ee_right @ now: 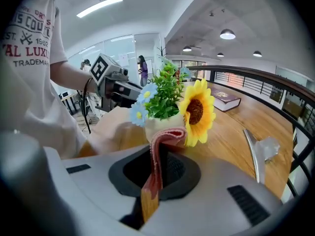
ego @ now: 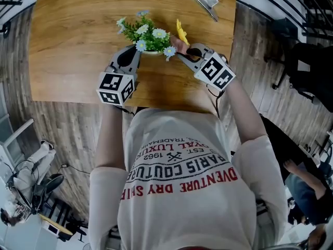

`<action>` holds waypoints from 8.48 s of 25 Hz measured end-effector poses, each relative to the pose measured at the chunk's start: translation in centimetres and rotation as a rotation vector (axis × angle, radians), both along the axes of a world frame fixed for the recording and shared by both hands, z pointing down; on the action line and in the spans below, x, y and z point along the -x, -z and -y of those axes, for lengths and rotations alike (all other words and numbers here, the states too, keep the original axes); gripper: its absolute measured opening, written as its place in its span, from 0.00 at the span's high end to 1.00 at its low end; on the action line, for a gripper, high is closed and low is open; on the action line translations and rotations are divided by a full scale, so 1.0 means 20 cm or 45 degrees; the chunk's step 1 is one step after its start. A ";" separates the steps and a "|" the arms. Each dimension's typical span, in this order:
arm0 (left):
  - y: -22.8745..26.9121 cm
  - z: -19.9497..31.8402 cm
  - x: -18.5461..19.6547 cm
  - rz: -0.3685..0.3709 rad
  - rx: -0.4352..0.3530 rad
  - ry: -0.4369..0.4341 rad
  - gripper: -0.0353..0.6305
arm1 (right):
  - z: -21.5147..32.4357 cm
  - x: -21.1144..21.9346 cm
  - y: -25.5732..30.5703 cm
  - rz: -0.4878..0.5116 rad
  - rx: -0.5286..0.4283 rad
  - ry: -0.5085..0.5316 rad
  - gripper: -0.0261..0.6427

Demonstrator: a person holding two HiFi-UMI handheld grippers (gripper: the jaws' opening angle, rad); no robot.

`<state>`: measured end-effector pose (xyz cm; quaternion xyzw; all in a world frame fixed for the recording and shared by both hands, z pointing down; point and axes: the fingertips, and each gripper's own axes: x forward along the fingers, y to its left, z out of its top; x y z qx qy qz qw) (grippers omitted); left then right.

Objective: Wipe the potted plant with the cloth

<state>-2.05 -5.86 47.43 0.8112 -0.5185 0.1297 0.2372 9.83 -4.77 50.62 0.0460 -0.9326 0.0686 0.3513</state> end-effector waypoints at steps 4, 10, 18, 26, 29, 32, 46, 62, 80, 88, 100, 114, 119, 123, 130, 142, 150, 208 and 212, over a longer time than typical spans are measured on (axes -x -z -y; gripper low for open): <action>0.04 -0.08 -0.01 0.006 -0.016 0.040 0.92 | -0.06 -0.05 0.06 0.029 -0.025 -0.040 0.91; 0.17 -0.17 -0.04 0.043 -0.104 0.038 0.92 | -0.08 -0.05 0.26 0.143 -0.149 -0.106 0.91; 0.45 -0.23 0.08 0.075 -0.286 0.032 0.92 | -0.02 0.08 0.69 0.321 -0.382 -0.263 0.91; 0.62 -0.21 0.39 0.052 -0.359 -0.062 0.92 | -0.09 0.53 0.89 0.395 -0.453 -0.316 0.91; 0.61 -0.20 0.53 0.056 -0.344 -0.122 0.92 | -0.12 0.70 0.84 0.373 -0.401 -0.368 0.91; 0.57 -0.20 0.66 0.050 -0.310 -0.178 0.92 | -0.15 0.86 0.76 0.358 -0.342 -0.414 0.91; 0.19 -0.23 0.94 0.015 -0.076 -0.351 0.92 | -0.01 1.03 0.06 0.024 -0.095 -0.965 0.91; 0.10 -0.21 0.83 -0.014 -0.043 -0.513 0.92 | 0.00 0.76 -0.10 0.101 0.255 -1.710 0.91; 0.06 -0.32 0.70 -0.012 -0.032 -0.573 0.92 | -0.18 0.48 -0.11 0.084 0.231 -1.787 0.91; 0.08 -0.34 0.48 -0.008 -0.085 -0.577 0.92 | -0.28 0.29 -0.10 -0.053 0.147 -1.531 0.91; -0.03 -0.19 0.08 0.091 -0.150 -0.730 0.41 | -0.16 -0.16 -0.09 -0.154 0.049 -1.480 0.91; -0.11 0.05 -0.14 0.077 -0.260 -0.953 0.15 | 0.04 -0.28 -0.11 -0.175 -0.046 -1.360 0.91; -0.14 0.07 -0.22 0.124 -0.262 -1.118 0.14 | 0.08 -0.28 -0.12 -0.168 -0.043 -1.352 0.91; -0.20 0.09 -0.26 0.201 -0.241 -1.227 0.14 | 0.10 -0.27 -0.14 -0.174 -0.041 -1.348 0.91; -0.24 0.09 -0.31 0.233 -0.196 -1.315 0.14 | 0.12 -0.27 -0.16 -0.167 -0.013 -1.362 0.91; -0.01 0.15 -0.32 0.109 -0.161 -1.038 0.14 | 0.13 -0.28 -0.07 -0.114 -0.017 -1.379 0.91; 0.36 0.22 -0.27 0.113 -0.217 -0.970 0.14 | 0.15 -0.02 0.25 0.127 -0.087 -1.147 0.91; 0.61 0.33 0.03 -0.007 -0.309 -0.856 0.14 | 0.21 0.40 0.57 0.539 -0.265 -0.722 0.91; 0.56 0.30 0.04 0.045 -0.334 -0.844 0.14 | 0.25 0.31 0.55 0.510 -0.275 -0.808 0.91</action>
